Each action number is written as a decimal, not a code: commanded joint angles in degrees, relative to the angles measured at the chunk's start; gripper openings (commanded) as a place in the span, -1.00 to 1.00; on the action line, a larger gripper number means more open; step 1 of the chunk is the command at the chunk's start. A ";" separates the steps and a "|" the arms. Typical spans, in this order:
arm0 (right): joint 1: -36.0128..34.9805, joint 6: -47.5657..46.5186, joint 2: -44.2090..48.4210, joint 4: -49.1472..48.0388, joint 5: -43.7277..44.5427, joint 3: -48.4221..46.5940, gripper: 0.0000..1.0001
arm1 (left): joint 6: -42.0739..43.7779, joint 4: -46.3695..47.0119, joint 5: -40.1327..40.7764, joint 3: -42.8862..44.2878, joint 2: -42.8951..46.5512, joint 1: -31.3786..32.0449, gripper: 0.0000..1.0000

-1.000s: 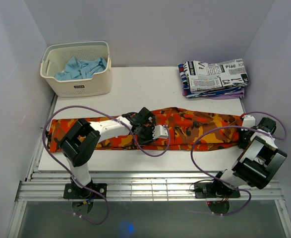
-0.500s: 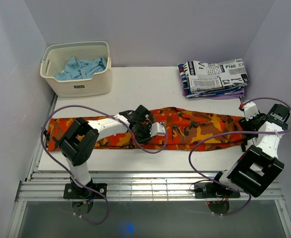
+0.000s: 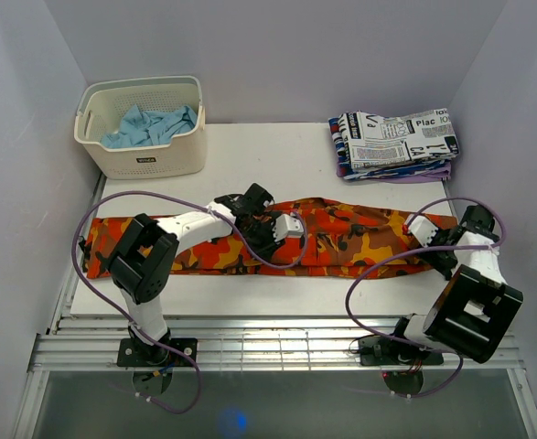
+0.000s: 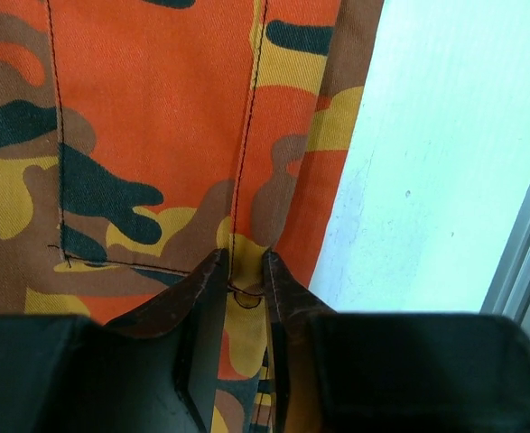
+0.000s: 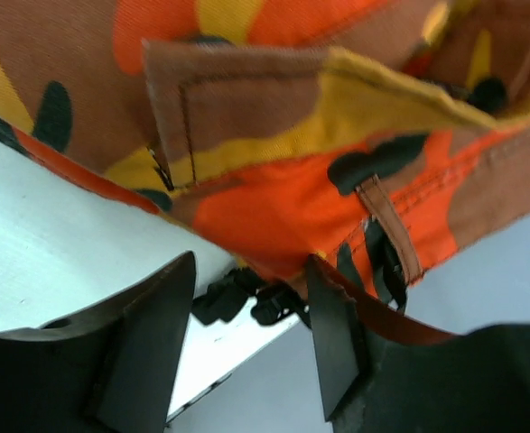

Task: Fold and stack the trousers
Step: Fold the trousers

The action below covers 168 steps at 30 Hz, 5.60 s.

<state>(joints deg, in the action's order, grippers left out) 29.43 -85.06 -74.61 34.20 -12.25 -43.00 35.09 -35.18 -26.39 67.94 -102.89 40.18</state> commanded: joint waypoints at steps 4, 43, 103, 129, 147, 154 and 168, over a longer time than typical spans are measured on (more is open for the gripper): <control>-1.74 -6.00 0.96 -7.64 3.28 2.75 -0.02 | -0.64 -2.09 -1.91 1.75 0.59 -1.07 -0.29; -3.41 -13.38 8.70 -1.41 3.27 4.32 -0.84 | 7.71 -10.70 -0.15 -8.08 12.55 -3.62 -1.00; 5.82 -15.41 -2.66 2.77 7.73 -2.86 0.38 | 2.89 -6.84 -9.81 -0.70 7.07 -10.65 0.31; -27.15 31.00 -19.34 2.55 9.25 -10.09 0.25 | -15.15 -12.28 6.26 3.24 15.89 -67.86 0.34; -28.55 29.78 -26.56 -0.18 20.06 -7.36 0.22 | -15.23 -2.80 4.43 10.72 -4.06 -70.15 0.17; -28.55 28.81 -25.94 -1.15 22.09 -5.42 0.20 | -14.44 0.02 3.28 12.04 -8.46 -70.15 0.13; -28.90 28.28 -25.76 -1.06 21.83 -5.78 0.17 | -14.70 1.16 -0.59 9.05 -6.80 -69.01 -0.01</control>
<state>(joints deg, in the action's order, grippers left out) -0.71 -52.93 -94.70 38.87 0.47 -54.15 20.12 -34.94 -23.62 78.22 -113.06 -29.56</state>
